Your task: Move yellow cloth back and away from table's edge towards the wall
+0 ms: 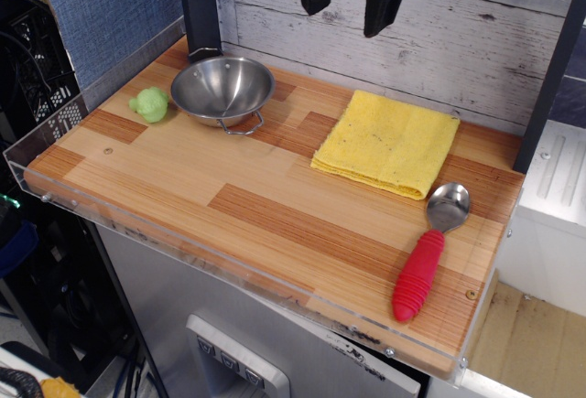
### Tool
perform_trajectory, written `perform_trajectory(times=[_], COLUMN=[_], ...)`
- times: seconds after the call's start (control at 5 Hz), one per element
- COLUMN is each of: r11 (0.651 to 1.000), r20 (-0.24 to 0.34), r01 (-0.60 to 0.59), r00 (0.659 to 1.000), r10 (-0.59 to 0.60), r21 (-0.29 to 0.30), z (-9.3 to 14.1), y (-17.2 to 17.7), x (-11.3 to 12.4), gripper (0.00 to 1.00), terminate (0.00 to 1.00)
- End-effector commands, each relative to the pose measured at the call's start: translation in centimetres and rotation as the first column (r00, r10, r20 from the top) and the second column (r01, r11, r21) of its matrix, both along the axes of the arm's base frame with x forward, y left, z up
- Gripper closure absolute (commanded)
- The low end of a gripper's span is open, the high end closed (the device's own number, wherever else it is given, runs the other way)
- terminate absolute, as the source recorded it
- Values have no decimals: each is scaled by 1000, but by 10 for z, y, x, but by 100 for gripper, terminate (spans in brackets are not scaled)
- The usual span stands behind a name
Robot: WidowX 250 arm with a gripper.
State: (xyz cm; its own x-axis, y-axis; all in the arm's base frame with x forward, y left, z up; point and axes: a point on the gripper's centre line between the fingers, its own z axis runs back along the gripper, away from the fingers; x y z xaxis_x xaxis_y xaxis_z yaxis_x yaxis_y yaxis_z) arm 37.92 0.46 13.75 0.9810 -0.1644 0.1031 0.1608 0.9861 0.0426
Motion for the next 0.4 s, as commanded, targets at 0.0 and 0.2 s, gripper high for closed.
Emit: perform_trajectory(times=[0.0, 0.2], r11=[1000, 1000], r20=[96, 96], r01=[-21, -21], r00=[995, 995], r10=[21, 21], r21=[-2, -2], z=[34, 34], y=[9, 9], x=[-7, -7], gripper=[0, 0], terminate=[0, 100])
